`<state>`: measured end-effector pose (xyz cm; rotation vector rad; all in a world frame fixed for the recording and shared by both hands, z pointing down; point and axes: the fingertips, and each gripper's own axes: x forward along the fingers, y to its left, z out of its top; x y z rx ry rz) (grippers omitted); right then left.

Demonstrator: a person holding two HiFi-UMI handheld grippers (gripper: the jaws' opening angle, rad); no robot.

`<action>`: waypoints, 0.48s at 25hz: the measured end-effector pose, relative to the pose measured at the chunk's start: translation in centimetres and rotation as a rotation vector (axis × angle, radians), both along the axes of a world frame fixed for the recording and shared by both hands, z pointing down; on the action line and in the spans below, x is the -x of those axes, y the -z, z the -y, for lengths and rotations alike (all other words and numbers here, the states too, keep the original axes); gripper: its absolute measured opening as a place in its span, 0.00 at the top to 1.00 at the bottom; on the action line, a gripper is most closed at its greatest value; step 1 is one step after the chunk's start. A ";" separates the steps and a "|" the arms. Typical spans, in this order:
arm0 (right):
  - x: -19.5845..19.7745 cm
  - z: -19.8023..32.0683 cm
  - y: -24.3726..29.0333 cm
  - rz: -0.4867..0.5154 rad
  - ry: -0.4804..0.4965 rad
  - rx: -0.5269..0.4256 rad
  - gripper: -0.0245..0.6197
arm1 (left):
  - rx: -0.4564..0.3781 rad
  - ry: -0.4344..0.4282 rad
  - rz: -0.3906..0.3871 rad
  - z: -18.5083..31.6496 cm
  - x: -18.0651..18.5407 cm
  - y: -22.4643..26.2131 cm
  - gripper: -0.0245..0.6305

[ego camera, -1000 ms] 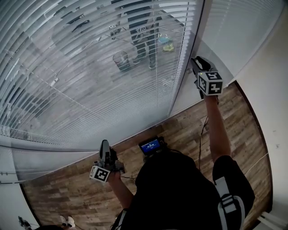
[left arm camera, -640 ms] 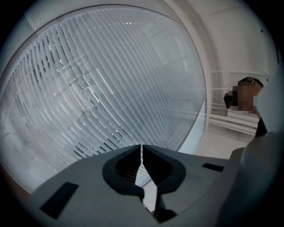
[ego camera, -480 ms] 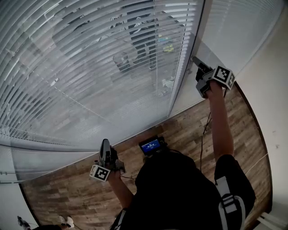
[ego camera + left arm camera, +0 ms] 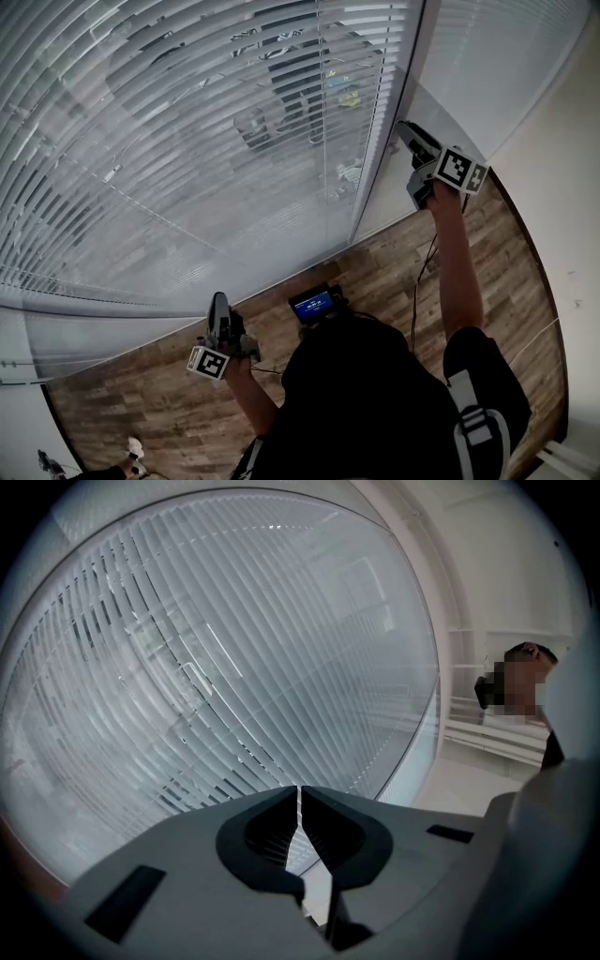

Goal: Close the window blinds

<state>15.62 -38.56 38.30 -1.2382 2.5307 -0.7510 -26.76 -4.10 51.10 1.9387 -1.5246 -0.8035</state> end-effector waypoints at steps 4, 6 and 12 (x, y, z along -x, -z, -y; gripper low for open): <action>0.3 -0.9 -0.3 -0.551 -0.103 -0.238 0.64 | 0.006 0.004 -0.001 -0.1 0.1 -0.6 0.95; 0.8 -0.8 0.2 -0.788 -0.150 -0.341 0.64 | 0.008 -0.001 0.004 0.2 0.0 -0.6 0.95; 1.4 -0.2 0.1 -1.112 -0.201 -0.420 0.76 | 0.018 0.002 0.007 0.4 0.0 -0.7 0.95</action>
